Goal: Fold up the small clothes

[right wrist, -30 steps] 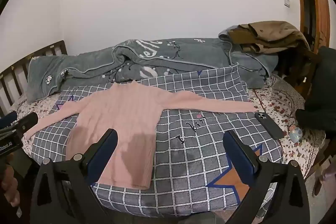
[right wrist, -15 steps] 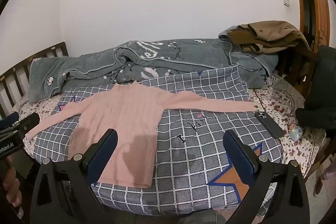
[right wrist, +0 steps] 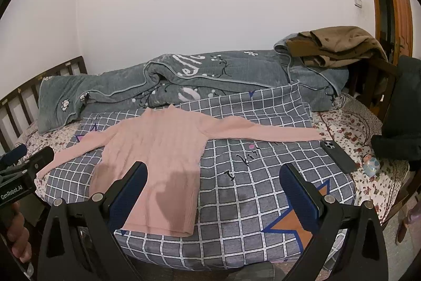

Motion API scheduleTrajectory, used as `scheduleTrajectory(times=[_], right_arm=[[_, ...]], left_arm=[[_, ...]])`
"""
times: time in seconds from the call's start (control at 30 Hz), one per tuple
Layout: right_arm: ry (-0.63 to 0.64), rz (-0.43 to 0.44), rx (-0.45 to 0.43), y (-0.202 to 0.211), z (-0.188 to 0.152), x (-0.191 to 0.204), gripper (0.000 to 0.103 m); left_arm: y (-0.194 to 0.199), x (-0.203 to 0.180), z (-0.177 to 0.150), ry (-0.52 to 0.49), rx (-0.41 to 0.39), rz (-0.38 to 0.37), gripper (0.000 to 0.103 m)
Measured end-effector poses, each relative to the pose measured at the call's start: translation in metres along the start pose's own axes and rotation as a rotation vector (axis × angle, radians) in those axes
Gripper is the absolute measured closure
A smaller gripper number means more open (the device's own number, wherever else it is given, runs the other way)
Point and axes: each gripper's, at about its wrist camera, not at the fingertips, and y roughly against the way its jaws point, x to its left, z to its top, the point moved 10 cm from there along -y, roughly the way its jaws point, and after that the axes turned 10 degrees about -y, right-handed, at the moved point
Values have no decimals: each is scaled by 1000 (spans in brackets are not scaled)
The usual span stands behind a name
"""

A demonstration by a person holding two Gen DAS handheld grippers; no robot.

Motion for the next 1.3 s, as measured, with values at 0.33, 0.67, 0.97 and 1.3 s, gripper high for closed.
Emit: scheduleTrajectory(times=[0.33,0.67,0.97,1.3], right_arm=[[6,7,-6,1,1,3,4],[4,15,-8,2,0,4,4],[8,22,-10,2,-3,6,4],[7,24,-11,2,-2,8,4]], left_arm=[[0,0,-1,0,-1,-2,0],[1,-2,-8,1,1,-1,0],[2,-1,-12,3,1,-2,0],[1,2,-11,2,2,-3,0]])
